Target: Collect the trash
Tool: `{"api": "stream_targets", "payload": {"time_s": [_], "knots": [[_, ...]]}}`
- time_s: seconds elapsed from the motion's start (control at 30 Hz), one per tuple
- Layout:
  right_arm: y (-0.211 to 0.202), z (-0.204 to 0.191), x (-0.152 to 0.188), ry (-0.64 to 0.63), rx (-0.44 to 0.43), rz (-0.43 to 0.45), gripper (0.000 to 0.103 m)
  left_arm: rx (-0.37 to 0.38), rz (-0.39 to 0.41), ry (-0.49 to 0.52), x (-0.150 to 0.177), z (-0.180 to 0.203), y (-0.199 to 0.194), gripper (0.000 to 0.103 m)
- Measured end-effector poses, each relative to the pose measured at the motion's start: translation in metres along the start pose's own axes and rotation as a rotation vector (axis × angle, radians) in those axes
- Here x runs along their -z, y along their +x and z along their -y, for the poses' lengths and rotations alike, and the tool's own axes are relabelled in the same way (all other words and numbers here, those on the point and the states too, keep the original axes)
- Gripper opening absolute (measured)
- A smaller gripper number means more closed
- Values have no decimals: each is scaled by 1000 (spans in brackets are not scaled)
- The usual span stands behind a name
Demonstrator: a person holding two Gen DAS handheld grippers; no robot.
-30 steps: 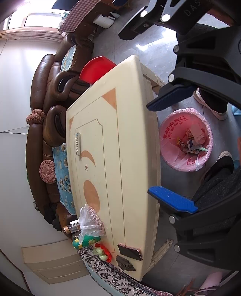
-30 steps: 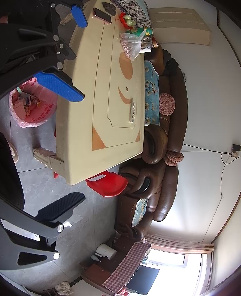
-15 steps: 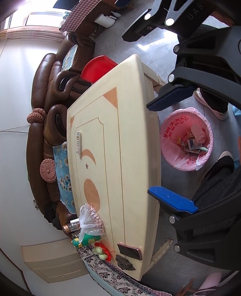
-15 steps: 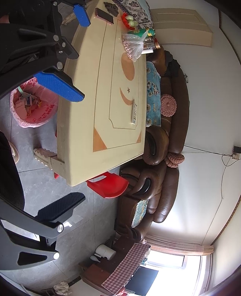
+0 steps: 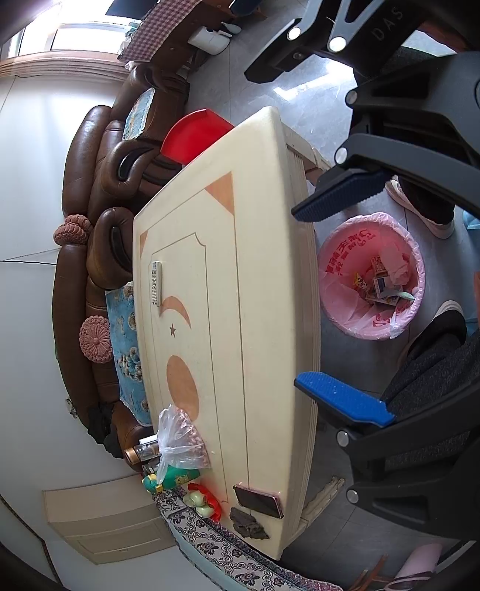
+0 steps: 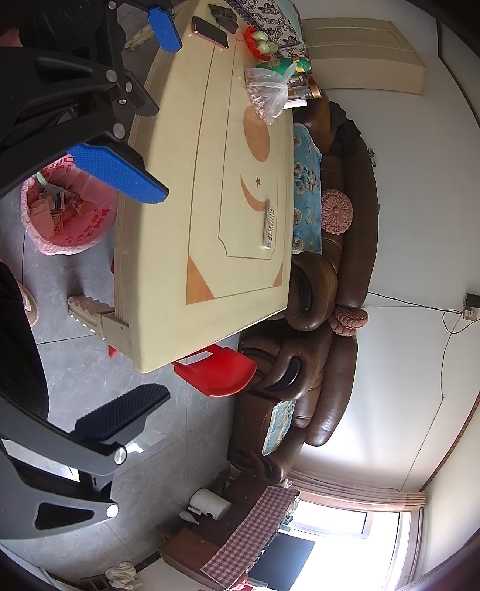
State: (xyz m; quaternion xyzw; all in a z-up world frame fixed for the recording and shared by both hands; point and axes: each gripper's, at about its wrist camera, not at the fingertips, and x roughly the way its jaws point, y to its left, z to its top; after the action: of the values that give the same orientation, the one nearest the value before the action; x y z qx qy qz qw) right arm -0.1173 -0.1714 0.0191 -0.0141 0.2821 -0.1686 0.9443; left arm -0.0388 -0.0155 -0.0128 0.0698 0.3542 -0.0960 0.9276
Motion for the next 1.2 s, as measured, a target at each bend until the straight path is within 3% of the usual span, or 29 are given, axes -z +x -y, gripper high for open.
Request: {"api": "stream_targets", "payload": {"time_s": [1.2], "knots": [[9,3,3,-10,9,-10,96,-37,22,-57,-2,-12,-2,86]]}}
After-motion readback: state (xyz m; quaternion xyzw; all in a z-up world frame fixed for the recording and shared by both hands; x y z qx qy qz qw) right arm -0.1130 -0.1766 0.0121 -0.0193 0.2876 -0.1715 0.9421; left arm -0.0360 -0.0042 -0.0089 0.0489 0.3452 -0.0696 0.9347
